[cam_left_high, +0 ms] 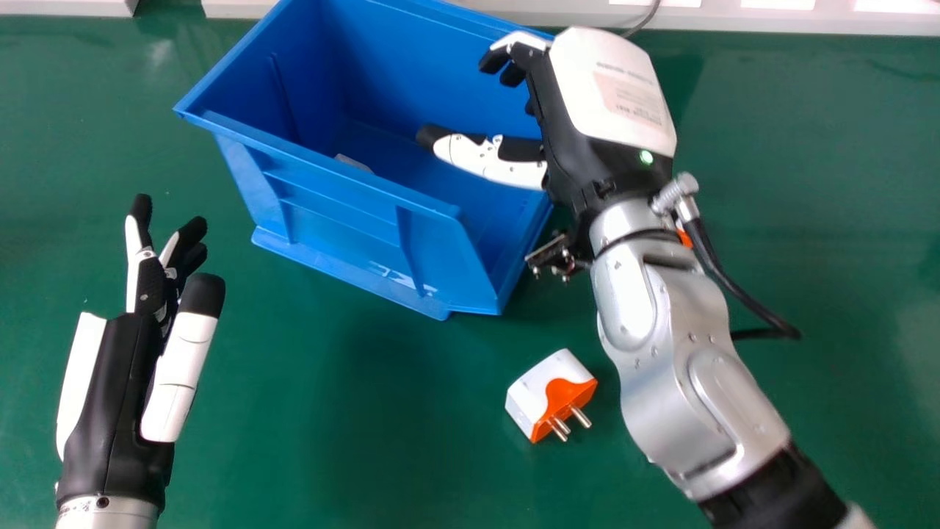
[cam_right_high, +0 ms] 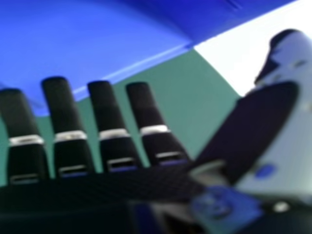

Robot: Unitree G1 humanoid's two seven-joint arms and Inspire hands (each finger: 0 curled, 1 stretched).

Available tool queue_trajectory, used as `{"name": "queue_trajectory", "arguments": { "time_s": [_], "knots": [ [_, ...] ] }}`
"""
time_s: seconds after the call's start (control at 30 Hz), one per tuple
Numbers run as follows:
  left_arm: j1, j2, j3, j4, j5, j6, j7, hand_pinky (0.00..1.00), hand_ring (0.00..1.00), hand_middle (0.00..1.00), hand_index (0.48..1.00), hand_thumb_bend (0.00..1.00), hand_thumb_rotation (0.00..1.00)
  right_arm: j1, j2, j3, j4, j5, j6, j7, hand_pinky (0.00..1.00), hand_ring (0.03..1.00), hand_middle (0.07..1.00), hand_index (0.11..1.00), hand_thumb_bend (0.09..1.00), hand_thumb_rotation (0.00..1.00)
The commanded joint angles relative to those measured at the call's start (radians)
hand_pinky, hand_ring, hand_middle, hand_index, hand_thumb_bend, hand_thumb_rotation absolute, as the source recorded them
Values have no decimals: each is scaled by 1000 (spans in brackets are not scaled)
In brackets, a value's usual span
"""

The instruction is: Pick all objects and put in blue box

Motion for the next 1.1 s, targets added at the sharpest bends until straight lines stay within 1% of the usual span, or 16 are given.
{"name": "queue_trajectory", "arguments": {
  "time_s": [0.0,0.1,0.27,0.33,0.47,0.53,0.63,0.73,0.77,0.83,0.93,1.07],
  "knots": [
    [-3,12,7,-7,-14,-18,-7,908,971,978,984,871,1000,46,-12,-15,-90,-30,11,-11,595,715,766,755,482,677],
    [-6,16,11,-6,-22,-22,-18,923,979,985,991,866,1000,154,-33,-32,-200,-53,26,0,596,716,770,755,478,675],
    [-9,19,15,-6,-29,-26,-29,951,994,994,1000,848,1000,287,-56,-67,-319,-74,36,9,610,721,785,767,476,669],
    [-11,21,18,0,-32,-31,-33,955,996,996,1000,847,1000,359,-76,-92,-369,-83,36,7,613,722,790,772,477,666],
    [-19,25,20,14,-36,-36,-38,958,997,997,1000,845,1000,419,-106,-139,-399,-89,27,3,614,723,795,778,481,661],
    [-22,26,21,19,-37,-35,-39,961,999,998,1000,848,1000,426,-122,-162,-391,-88,18,-2,610,724,798,781,486,651],
    [-24,26,21,16,-36,-29,-40,963,1000,999,1000,856,1000,423,-153,-194,-354,-86,4,-12,605,722,799,782,489,647],
    [-27,24,18,13,-32,-26,-40,965,1000,1000,1000,863,1000,393,-192,-219,-281,-84,-3,0,606,720,798,782,493,641],
    [-27,23,18,14,-31,-28,-40,965,1000,1000,1000,866,1000,383,-203,-224,-258,-84,-3,6,622,725,800,784,497,638],
    [-27,22,19,16,-30,-30,-40,964,1000,999,1000,868,1000,358,-227,-230,-215,-84,2,27,628,728,801,786,505,632],
    [-26,20,18,11,-27,-29,-38,961,999,998,1000,869,1000,315,-257,-231,-159,-85,7,66,639,740,804,790,523,618],
    [-24,18,17,12,-27,-34,-39,959,999,998,1000,869,1000,268,-289,-215,-108,-95,2,99,648,749,804,791,533,612]
  ]
}}
